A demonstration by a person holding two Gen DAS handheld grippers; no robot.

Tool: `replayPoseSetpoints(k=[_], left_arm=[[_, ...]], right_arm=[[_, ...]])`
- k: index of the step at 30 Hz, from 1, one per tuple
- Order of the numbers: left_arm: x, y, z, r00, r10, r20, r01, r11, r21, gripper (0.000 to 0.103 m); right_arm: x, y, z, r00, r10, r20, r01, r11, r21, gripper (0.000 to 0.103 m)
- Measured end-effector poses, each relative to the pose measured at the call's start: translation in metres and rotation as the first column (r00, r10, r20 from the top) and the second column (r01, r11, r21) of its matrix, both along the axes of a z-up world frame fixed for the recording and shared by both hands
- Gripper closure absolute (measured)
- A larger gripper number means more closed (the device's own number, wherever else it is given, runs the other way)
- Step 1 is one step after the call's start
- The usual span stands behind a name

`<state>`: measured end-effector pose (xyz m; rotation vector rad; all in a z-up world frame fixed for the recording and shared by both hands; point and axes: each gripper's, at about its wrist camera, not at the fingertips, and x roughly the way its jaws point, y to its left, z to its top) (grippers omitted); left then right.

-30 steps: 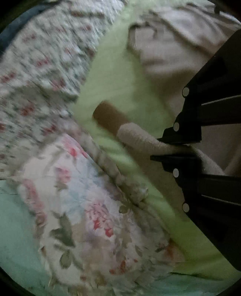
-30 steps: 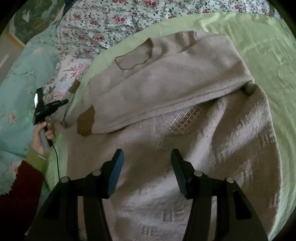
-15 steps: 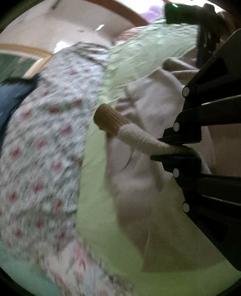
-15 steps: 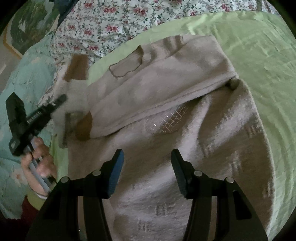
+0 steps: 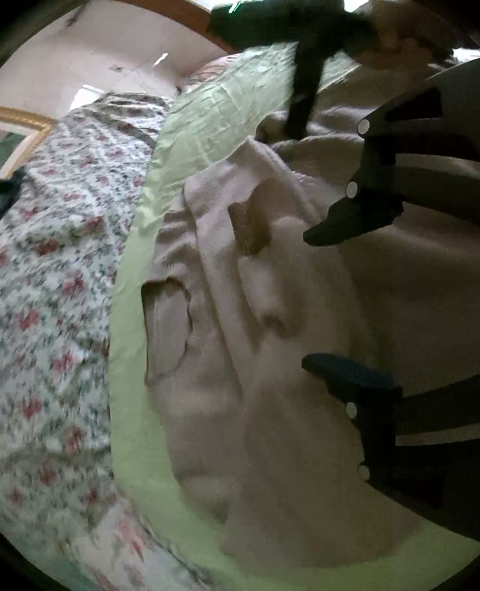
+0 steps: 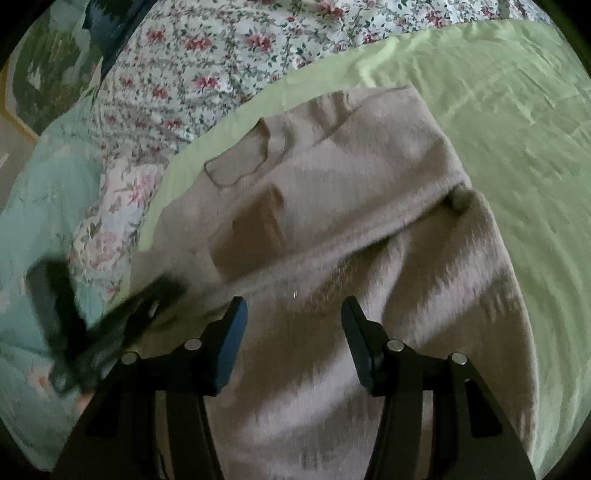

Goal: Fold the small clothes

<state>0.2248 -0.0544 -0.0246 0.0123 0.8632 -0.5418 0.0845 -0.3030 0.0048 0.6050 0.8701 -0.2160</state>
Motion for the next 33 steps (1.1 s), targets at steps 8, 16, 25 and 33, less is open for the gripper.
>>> replayPoseSetpoints(k=[8, 16, 25, 33], left_arm=[[-0.026, 0.11, -0.008, 0.956, 0.292, -0.017, -0.292, 0.956, 0.031, 0.035], [0.003, 0.158, -0.035, 0.894, 0.439, -0.092, -0.435, 0.898, 0.06, 0.035], [0.017, 0.135, -0.034, 0.916, 0.394, -0.071, -0.387, 0.917, 0.092, 0.035], [0.035, 0.146, -0.032, 0.863, 0.501, -0.068, -0.493, 0.863, 0.108, 0.056]], right_arm=[[0.04, -0.013, -0.006, 1.0, -0.002, 0.028, 0.002, 1.0, 0.0, 0.048], [0.09, -0.002, -0.022, 0.994, 0.107, -0.02, -0.106, 0.994, 0.04, 0.091], [0.058, -0.017, 0.087, 0.968, 0.048, 0.248, -0.03, 0.997, -0.077, 0.097], [0.052, -0.041, 0.044, 0.993, -0.009, 0.119, 0.015, 0.998, -0.057, 0.097]])
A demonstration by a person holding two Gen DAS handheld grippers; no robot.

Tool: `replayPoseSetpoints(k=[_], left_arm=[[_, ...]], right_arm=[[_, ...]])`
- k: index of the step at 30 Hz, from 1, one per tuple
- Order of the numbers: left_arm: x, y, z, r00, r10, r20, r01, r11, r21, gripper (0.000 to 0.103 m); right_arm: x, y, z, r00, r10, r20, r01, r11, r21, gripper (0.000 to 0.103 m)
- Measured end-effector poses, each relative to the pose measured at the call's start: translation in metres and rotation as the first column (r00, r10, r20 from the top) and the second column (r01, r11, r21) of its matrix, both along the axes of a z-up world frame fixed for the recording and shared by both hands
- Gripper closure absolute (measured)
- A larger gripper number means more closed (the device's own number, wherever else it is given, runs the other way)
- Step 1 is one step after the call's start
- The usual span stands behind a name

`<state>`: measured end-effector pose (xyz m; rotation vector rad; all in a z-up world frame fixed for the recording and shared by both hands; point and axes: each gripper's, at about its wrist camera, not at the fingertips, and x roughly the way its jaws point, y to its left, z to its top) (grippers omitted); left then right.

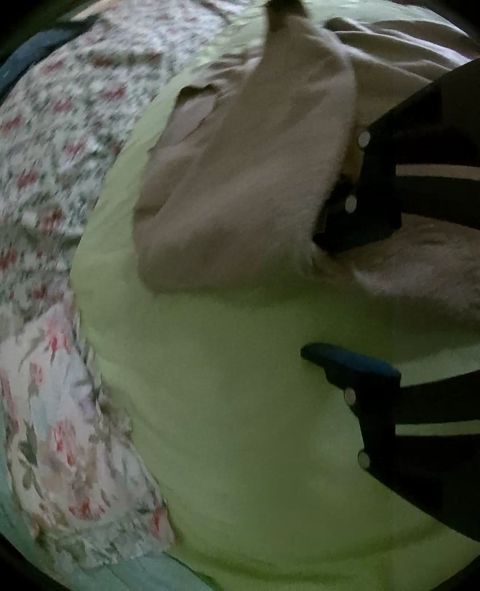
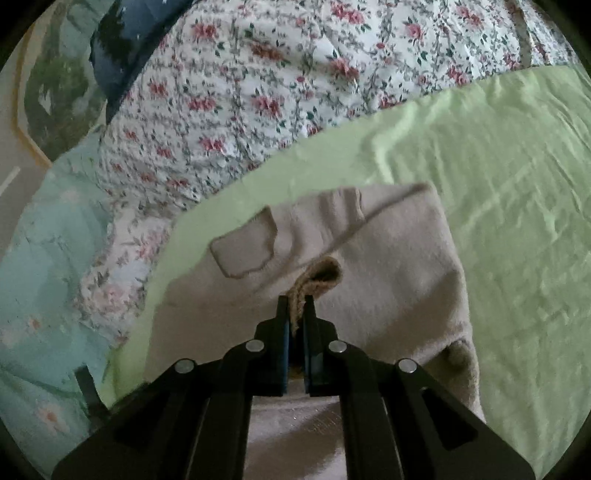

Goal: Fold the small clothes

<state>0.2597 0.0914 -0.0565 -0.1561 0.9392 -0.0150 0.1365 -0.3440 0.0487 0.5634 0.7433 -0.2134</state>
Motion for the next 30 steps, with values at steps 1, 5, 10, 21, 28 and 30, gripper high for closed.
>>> replayPoseSetpoints(k=[1, 5, 10, 21, 28, 30], left_arm=[[0.001, 0.005, 0.001, 1.0, 0.021, -0.003, -0.021, 0.999, -0.027, 0.056], [-0.004, 0.018, 0.0, 0.998, 0.068, 0.012, -0.067, 0.994, -0.088, 0.056], [-0.007, 0.028, -0.005, 0.998, 0.067, 0.003, -0.066, 0.987, -0.15, 0.056], [-0.017, 0.029, 0.0, 1.0, -0.004, -0.011, 0.002, 0.992, -0.122, 0.055], [-0.06, 0.031, 0.008, 0.995, -0.098, -0.034, 0.092, 0.984, -0.155, 0.051], [-0.08, 0.029, 0.01, 0.99, -0.139, -0.036, 0.131, 0.977, -0.167, 0.048]], right_arm=[[0.001, 0.001, -0.001, 1.0, 0.003, -0.004, -0.003, 1.0, -0.002, 0.097], [-0.009, 0.0, 0.022, 0.99, 0.02, 0.139, -0.021, 1.0, 0.001, 0.097], [-0.003, -0.005, 0.003, 0.998, 0.0, 0.068, 0.005, 0.998, -0.069, 0.097], [-0.021, -0.03, -0.048, 0.984, -0.122, -0.131, 0.114, 0.991, -0.063, 0.089], [-0.067, -0.02, -0.023, 0.988, -0.112, -0.11, 0.106, 0.992, -0.064, 0.088], [-0.089, -0.015, -0.021, 0.988, -0.103, -0.119, 0.098, 0.994, -0.053, 0.078]])
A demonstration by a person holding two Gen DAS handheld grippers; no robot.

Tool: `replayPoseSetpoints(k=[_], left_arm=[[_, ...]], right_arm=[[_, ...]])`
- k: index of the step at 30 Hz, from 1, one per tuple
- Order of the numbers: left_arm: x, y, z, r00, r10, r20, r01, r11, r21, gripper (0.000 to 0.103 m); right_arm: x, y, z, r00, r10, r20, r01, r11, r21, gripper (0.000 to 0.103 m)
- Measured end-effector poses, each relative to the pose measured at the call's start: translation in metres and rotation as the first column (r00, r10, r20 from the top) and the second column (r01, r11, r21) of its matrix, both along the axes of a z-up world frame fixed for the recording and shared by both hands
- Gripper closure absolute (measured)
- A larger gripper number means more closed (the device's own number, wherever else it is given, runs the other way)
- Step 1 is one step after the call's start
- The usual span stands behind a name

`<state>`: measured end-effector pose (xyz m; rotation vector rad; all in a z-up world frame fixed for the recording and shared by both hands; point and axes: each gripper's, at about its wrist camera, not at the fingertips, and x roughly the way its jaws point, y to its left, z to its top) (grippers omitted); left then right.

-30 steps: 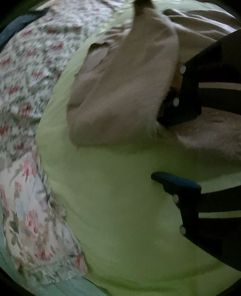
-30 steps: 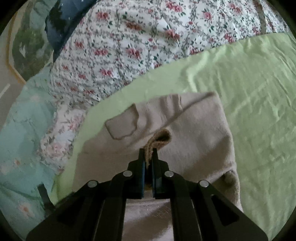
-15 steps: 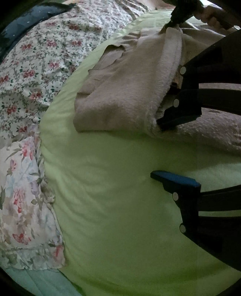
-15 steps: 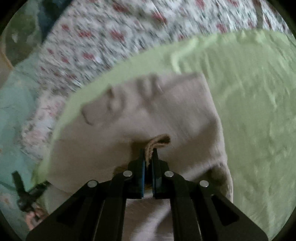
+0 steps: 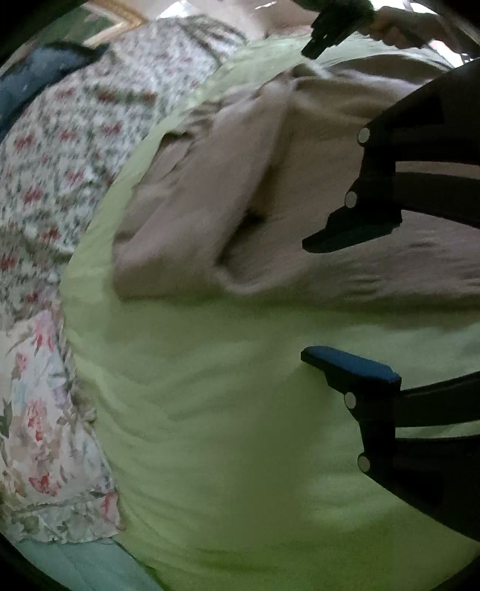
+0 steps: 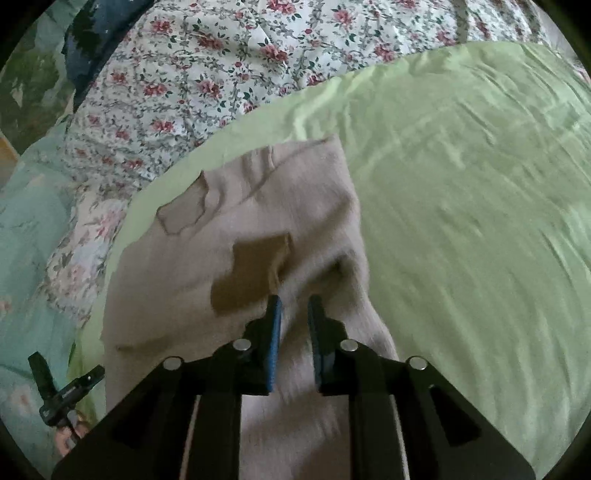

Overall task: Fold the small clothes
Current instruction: 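Grasp the brown ribbed hem with both grippers and lift it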

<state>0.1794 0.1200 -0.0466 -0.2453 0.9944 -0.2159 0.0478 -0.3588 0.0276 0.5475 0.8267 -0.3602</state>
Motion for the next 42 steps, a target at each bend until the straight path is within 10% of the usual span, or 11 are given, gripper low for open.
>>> replayPoseSetpoints(k=[20, 32, 37, 42], left_arm=[[-0.191, -0.007, -0.032, 0.959, -0.265, -0.106, 0.245, 0.955, -0.167, 0.032], [-0.205, -0.034, -0.073, 0.909, -0.385, -0.16, 0.323, 0.893, -0.313, 0.035], [-0.204, -0.034, -0.075, 0.91, -0.381, -0.163, 0.323, 0.898, -0.298, 0.056], [-0.207, -0.026, -0.073, 0.914, -0.377, -0.151, 0.319, 0.897, -0.307, 0.094]], right_arm=[[-0.201, 0.064, -0.008, 0.974, 0.193, -0.117, -0.182, 0.978, 0.099, 0.056], [-0.21, 0.083, -0.031, 0.927, 0.375, -0.033, -0.359, 0.908, 0.217, 0.053], [-0.197, 0.086, -0.037, 0.917, 0.399, -0.02, -0.385, 0.896, 0.22, 0.054], [-0.202, 0.087, -0.042, 0.915, 0.399, -0.058, -0.38, 0.902, 0.206, 0.093]])
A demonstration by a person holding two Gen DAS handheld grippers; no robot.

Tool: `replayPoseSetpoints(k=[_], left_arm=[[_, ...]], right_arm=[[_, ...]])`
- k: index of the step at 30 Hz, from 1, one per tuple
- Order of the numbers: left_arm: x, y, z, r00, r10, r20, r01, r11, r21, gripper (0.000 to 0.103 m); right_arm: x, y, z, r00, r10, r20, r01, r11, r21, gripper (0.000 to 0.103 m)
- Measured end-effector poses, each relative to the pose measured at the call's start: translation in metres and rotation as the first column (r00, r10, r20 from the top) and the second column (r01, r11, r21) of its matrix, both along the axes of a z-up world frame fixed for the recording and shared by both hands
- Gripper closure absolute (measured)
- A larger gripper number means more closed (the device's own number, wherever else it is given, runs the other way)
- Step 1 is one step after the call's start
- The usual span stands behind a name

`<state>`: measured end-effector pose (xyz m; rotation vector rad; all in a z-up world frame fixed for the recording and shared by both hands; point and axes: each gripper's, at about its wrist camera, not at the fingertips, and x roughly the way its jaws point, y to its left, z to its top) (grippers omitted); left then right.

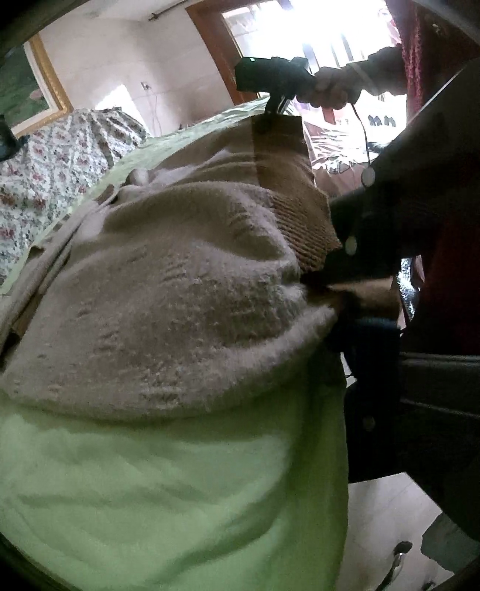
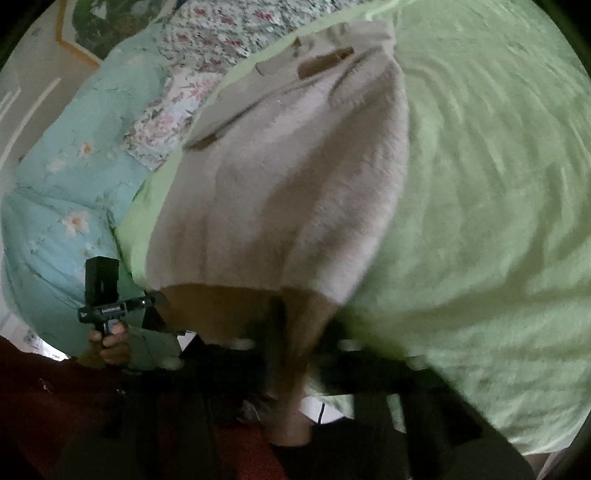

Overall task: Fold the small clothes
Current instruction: 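Grasp the brown ribbed hem with both grippers and lift it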

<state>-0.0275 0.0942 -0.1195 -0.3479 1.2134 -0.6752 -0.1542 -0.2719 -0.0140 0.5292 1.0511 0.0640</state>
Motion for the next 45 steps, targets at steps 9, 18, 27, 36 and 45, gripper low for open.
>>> replayPoseSetpoints(k=[9, 18, 27, 36, 45], left_arm=[[-0.014, 0.004, 0.038, 0.993, -0.036, 0.111, 0.039, 0.999, -0.028, 0.095], [-0.021, 0.019, 0.105, 0.967, 0.015, 0.255, 0.018, 0.992, -0.124, 0.097], [0.025, 0.026, 0.177, 0.896, 0.119, 0.427, -0.013, 0.97, -0.244, 0.097], [0.149, 0.0, 0.194, 0.856, 0.209, 0.473, -0.117, 0.969, -0.218, 0.097], [0.261, -0.02, 0.165, 0.87, 0.242, 0.43, -0.199, 0.97, -0.142, 0.097]], right_arm=[[-0.043, -0.02, 0.008, 0.996, -0.069, 0.051, 0.065, 0.996, 0.064, 0.095], [-0.042, -0.022, 0.032, 0.974, -0.114, 0.197, 0.072, 0.976, 0.207, 0.095], [-0.006, -0.036, 0.102, 0.9, -0.144, 0.412, 0.041, 0.968, 0.248, 0.095], [0.118, -0.071, 0.126, 0.873, -0.18, 0.452, 0.127, 0.981, 0.145, 0.095], [0.237, -0.106, 0.105, 0.89, -0.225, 0.397, 0.2, 0.974, 0.104, 0.095]])
